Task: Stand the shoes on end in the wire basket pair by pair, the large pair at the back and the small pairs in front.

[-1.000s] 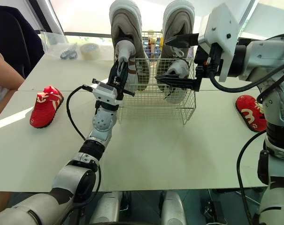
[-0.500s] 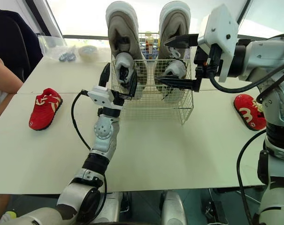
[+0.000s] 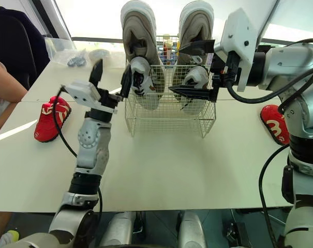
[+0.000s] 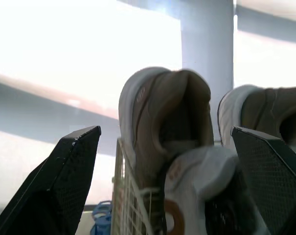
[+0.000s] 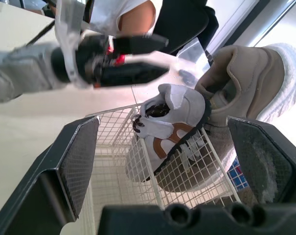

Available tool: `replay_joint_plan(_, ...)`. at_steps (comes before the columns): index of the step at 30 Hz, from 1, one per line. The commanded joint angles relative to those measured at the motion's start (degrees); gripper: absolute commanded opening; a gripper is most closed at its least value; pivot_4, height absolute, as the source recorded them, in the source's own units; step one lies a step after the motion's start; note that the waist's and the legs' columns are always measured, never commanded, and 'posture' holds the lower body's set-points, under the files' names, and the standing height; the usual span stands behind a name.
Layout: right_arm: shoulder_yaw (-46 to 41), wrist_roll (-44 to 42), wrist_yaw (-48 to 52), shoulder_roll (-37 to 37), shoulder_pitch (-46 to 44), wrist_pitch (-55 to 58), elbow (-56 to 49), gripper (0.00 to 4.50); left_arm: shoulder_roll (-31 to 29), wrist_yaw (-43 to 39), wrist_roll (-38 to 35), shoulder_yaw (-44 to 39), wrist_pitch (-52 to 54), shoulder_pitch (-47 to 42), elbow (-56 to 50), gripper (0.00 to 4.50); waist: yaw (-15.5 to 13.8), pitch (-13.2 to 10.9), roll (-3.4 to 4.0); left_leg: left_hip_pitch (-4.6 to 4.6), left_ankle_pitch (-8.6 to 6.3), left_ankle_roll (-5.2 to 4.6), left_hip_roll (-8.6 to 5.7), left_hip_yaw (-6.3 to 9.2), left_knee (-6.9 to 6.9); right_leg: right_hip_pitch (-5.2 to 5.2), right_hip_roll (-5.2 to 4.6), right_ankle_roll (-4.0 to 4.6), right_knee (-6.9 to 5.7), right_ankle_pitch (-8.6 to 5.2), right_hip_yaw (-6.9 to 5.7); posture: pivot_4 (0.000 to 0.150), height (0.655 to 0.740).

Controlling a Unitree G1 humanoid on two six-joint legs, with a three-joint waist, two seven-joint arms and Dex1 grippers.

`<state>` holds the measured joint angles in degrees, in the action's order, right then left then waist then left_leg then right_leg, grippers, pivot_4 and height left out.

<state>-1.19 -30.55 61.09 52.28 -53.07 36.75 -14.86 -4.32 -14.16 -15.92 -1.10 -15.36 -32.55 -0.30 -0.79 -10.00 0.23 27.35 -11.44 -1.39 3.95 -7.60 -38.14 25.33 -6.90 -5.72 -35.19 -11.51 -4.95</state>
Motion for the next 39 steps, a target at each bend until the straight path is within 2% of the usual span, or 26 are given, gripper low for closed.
replay_joint_plan(1, -3.56, -0.47, -0.48, 1.83, 1.51, 0.49, -0.62, 4.50, -2.97, -3.33, -6.30, -1.28, 7.19, -2.78, -7.12, 4.39, 0.07, 0.00, 0.00, -0.01, 0.00, 0.00, 0.00, -0.01, 0.00, -0.01, 0.00, 0.00, -0.01, 0.00, 0.00, 0.150, 0.7400)
replay_joint_plan(6, -8.75, 0.77, -3.06, 5.99, 7.67, 2.36, 0.30, 4.50, -12.37, -10.77, -23.34, -5.79, 24.24, -6.16, -13.47, 4.39, 0.15, -0.01, 0.00, -0.04, 0.01, 0.02, 0.00, 0.01, 0.01, 0.00, 0.02, -0.01, -0.04, 0.00, 0.00, 0.150, 0.7400)
replay_joint_plan(11, -14.72, 6.47, -8.97, 12.22, 16.52, 4.99, 4.82, 4.50, -27.49, -21.71, -41.91, -10.61, 46.03, -5.84, -14.24, 4.39, 0.05, -0.02, 0.00, -0.08, 0.03, 0.06, 0.00, 0.02, 0.02, -0.01, 0.05, -0.02, -0.06, -0.02, 0.00, 0.150, 0.7400)
replay_joint_plan(15, -17.98, 10.40, -12.94, 14.79, 24.30, 7.33, 9.47, 4.50, -36.15, -29.68, -47.41, -10.76, 56.61, -3.80, -13.22, 4.39, 0.05, -0.01, 0.02, -0.11, 0.03, 0.08, 0.00, -0.03, 0.03, -0.04, 0.04, -0.02, -0.02, -0.03, 0.01, 0.150, 0.7400)
replay_joint_plan(18, -19.94, 12.62, -14.17, 15.58, 29.65, 7.46, 14.57, 4.50, -38.41, -32.79, -51.25, -11.13, 62.10, -2.88, -13.06, 4.39, 0.08, -0.02, -0.01, -0.10, 0.03, 0.09, 0.00, -0.02, 0.04, -0.03, 0.04, -0.02, -0.02, -0.03, 0.01, 0.150, 0.7400)
replay_joint_plan(21, -20.60, 14.87, -15.57, 16.44, 32.42, 6.88, 22.04, 4.50, -39.76, -36.28, -52.79, -10.69, 65.10, -0.92, -15.33, 4.39, 0.11, -0.02, 0.00, -0.10, 0.04, 0.09, -0.01, -0.03, 0.04, -0.04, 0.04, -0.02, -0.01, -0.03, 0.01, 0.150, 0.7400)
replay_joint_plan(25, -18.01, 17.44, -15.25, 16.15, 33.69, 3.10, 34.17, 4.50, -39.08, -37.45, -50.29, -9.43, 64.44, 1.79, -17.64, 4.39, 0.34, -0.06, 0.05, -0.20, 0.09, 0.17, 0.00, -0.03, 0.14, -0.09, 0.05, -0.02, 0.00, -0.04, 0.02, 0.150, 0.7400)
replay_joint_plan(39, -8.35, 22.85, -12.44, 9.23, 10.19, -7.55, 72.09, 4.50, -37.74, -37.07, -45.66, -9.52, 62.46, 2.05, -18.96, 4.39, 1.70, -0.06, 0.08, -0.22, 0.12, 0.21, -0.01, -0.02, 0.17, -0.09, 0.07, -0.04, -0.01, -0.04, 0.02, 0.150, 0.7400)
